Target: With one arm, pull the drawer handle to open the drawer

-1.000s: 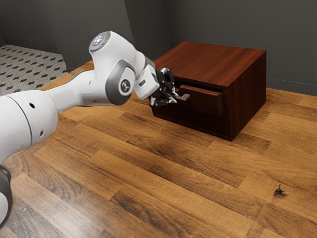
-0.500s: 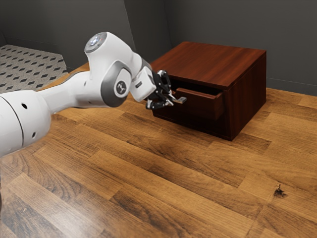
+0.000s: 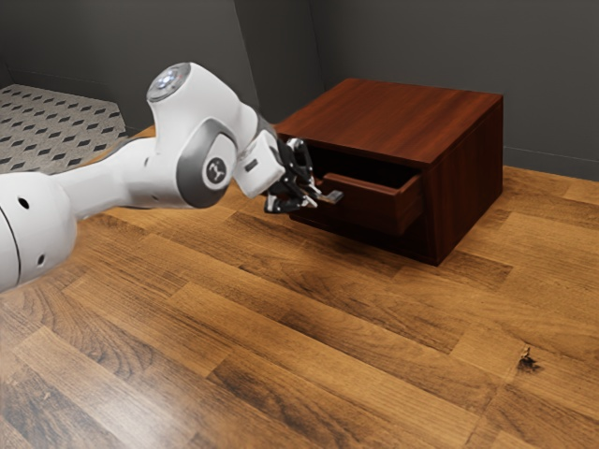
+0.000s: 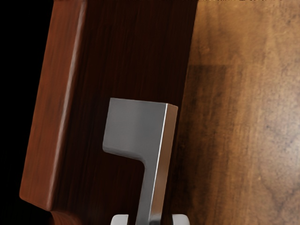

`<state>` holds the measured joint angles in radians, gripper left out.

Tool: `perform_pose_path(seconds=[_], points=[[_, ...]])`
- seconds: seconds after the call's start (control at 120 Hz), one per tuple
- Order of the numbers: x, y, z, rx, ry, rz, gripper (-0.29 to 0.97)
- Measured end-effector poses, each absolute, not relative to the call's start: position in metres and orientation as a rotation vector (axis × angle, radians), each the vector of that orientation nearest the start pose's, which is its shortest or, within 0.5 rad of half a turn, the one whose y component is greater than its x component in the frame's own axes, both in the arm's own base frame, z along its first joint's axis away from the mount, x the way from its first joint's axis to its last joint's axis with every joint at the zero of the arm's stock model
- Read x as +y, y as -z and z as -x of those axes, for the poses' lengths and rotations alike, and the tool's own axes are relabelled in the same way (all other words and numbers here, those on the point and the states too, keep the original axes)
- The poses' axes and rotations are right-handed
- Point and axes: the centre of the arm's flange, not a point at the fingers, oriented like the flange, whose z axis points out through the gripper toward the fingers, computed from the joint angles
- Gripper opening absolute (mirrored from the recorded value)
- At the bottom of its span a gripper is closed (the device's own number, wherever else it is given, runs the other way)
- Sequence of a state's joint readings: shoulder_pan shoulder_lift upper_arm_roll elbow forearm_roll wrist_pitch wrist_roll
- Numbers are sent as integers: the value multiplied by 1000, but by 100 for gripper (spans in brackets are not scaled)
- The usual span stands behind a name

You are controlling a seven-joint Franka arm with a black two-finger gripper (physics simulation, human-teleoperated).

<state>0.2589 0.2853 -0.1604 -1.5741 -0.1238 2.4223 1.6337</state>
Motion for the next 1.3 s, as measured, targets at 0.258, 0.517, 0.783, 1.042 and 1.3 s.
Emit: perform_pose_path(seconds=[0.258,0.517,0.783,1.042,1.3], points=[[78,-540,-672,1803,658,2061,1],[78,-544,-656,1790,643,2070,0],[77,-544,-639,1781,629,2087,0],[76,-546,-620,1769,616,2100,1],[75,-543,-605,1758,603,2113,1]])
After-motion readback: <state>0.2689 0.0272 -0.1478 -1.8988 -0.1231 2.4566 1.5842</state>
